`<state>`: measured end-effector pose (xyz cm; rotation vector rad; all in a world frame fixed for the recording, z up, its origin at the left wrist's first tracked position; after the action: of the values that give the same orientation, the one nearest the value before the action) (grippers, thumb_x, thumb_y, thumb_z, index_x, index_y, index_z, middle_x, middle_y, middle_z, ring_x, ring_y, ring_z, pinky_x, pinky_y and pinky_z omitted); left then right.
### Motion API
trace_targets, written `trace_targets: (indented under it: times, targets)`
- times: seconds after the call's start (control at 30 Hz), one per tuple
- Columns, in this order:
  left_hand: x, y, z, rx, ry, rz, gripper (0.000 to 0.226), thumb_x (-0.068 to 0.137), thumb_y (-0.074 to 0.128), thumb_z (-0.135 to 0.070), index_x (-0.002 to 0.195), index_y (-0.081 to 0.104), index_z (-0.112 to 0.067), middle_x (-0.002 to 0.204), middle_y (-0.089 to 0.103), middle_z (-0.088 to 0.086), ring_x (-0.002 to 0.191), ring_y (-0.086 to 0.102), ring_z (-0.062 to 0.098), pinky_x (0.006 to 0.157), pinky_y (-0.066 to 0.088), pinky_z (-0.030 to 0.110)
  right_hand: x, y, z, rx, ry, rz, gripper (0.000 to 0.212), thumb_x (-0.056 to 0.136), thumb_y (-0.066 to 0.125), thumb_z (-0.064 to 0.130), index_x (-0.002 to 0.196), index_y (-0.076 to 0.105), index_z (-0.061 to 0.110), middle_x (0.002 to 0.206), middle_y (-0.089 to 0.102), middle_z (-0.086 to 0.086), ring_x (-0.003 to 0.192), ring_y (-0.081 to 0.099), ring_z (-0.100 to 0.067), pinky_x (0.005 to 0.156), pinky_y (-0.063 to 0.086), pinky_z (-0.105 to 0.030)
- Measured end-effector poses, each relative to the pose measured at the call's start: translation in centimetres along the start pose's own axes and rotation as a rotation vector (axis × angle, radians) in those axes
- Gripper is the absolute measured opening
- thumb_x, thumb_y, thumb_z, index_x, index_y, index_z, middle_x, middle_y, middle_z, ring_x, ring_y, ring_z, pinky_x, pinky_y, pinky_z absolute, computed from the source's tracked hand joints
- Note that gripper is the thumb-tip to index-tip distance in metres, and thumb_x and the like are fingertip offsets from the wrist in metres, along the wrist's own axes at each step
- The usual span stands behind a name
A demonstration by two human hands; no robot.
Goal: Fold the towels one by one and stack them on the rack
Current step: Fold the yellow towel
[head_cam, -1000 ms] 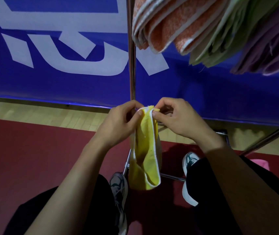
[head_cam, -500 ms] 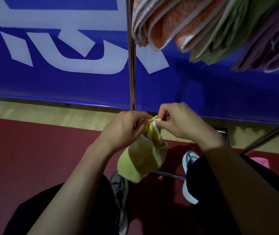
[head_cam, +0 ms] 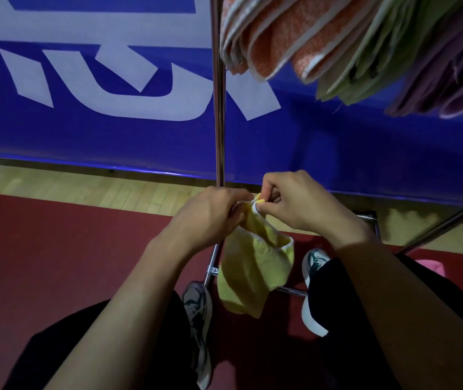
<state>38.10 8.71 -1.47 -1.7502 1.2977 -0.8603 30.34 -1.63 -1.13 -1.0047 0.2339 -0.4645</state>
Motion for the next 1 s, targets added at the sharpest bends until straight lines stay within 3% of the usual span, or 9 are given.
trace_targets:
  times: [0.07,0.23,0.43,0.57,0.73,0.8,0.87,0.93,1.0]
  targets:
    - [-0.2,-0.2,-0.1,0.018,0.013,0.002,0.036,0.093,0.045,-0.035,0.118,0.069,-0.029,0.093,0.072,-0.003,0.081,0.064,0.019,0.068,0.055,0.044,0.0,0.1,-0.2,0.03,0.011,0.017,0.021,0.084,0.081,0.036,0.077,0.063,0.029,0.078,0.074,0.012,0.074,0.068,-0.001,0.069,0.058,-0.034]
    - [-0.2,-0.6,0.0,0.027,0.034,-0.026,0.025,0.101,0.054,-0.025,0.12,0.07,-0.027,0.089,0.066,-0.008,0.075,0.055,0.012,0.066,0.053,0.039,0.3,0.4,-0.3,0.069,0.029,0.023,0.023,0.083,0.083,0.036,0.076,0.062,0.029,0.076,0.075,0.012,0.072,0.067,0.002,0.067,0.057,-0.029]
    - [-0.3,-0.2,0.1,0.037,0.04,-0.029,0.027,0.099,0.048,-0.031,0.114,0.07,-0.026,0.082,0.062,-0.007,0.072,0.057,0.017,0.061,0.052,0.043,-0.1,0.8,0.4,0.114,-0.013,0.059,0.036,0.089,0.077,0.033,0.121,0.063,0.04,0.08,0.073,0.012,0.074,0.067,0.002,0.072,0.057,-0.025]
    - [-0.4,-0.4,1.2,0.064,-0.071,-0.045,0.016,0.099,0.052,-0.035,0.102,0.068,-0.032,0.079,0.063,-0.007,0.071,0.06,0.017,0.056,0.05,0.037,0.0,0.3,1.3,0.078,-0.043,0.002,0.007,0.091,0.075,0.036,0.097,0.072,0.033,0.077,0.068,0.012,0.07,0.066,-0.003,0.07,0.059,-0.032]
    - [-0.5,0.0,4.6,0.118,-0.306,-0.024,0.016,0.087,0.057,-0.031,0.076,0.046,-0.026,0.088,0.059,0.0,0.088,0.064,0.033,0.06,0.038,0.034,0.1,-1.5,2.5,0.121,-0.12,-0.08,0.011,0.093,0.071,0.036,0.089,0.065,0.028,0.071,0.066,0.006,0.069,0.063,-0.011,0.061,0.053,-0.032]
    - [-1.0,-0.7,6.1,0.072,-0.368,-0.03,0.001,0.083,0.055,-0.027,0.083,0.056,-0.026,0.091,0.053,0.001,0.093,0.065,0.036,0.066,0.045,0.036,-0.1,-3.0,2.9,0.178,-0.145,-0.14,0.013,0.094,0.07,0.032,0.088,0.062,0.025,0.073,0.064,0.005,0.068,0.06,-0.013,0.059,0.047,-0.027]
    - [-1.7,-1.2,8.3,0.069,-0.441,0.008,0.025,0.087,0.058,-0.021,0.108,0.069,-0.026,0.099,0.049,0.002,0.102,0.065,0.036,0.081,0.054,0.042,-0.4,-4.6,2.3,0.237,-0.128,-0.201,0.013,0.095,0.069,0.028,0.088,0.059,0.022,0.075,0.064,0.004,0.066,0.06,-0.011,0.058,0.044,-0.022]
    - [-3.0,-0.8,11.1,0.102,-0.544,0.123,0.038,0.091,0.057,-0.015,0.127,0.065,-0.026,0.109,0.046,0.006,0.103,0.064,0.036,0.093,0.055,0.043,-0.5,-5.9,1.0,0.238,-0.086,-0.235,0.013,0.097,0.067,0.027,0.088,0.058,0.022,0.076,0.064,0.006,0.068,0.06,-0.007,0.058,0.044,-0.019]
    - [-4.9,0.5,13.4,0.155,-0.614,0.337,0.049,0.094,0.054,-0.009,0.138,0.06,-0.029,0.122,0.05,0.011,0.097,0.066,0.03,0.087,0.058,0.037,-0.5,-6.8,-1.1,0.181,-0.02,-0.254,0.013,0.098,0.065,0.029,0.091,0.059,0.02,0.081,0.065,0.006,0.073,0.062,-0.008,0.063,0.047,-0.027]
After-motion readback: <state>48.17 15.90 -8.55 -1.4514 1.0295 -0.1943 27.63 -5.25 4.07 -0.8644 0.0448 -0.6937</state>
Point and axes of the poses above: each hand's wrist, its own x-axis towards the middle knuckle, its own y-axis out of the palm, z = x × y, the point moved 10 cm from there along x, towards the middle knuckle
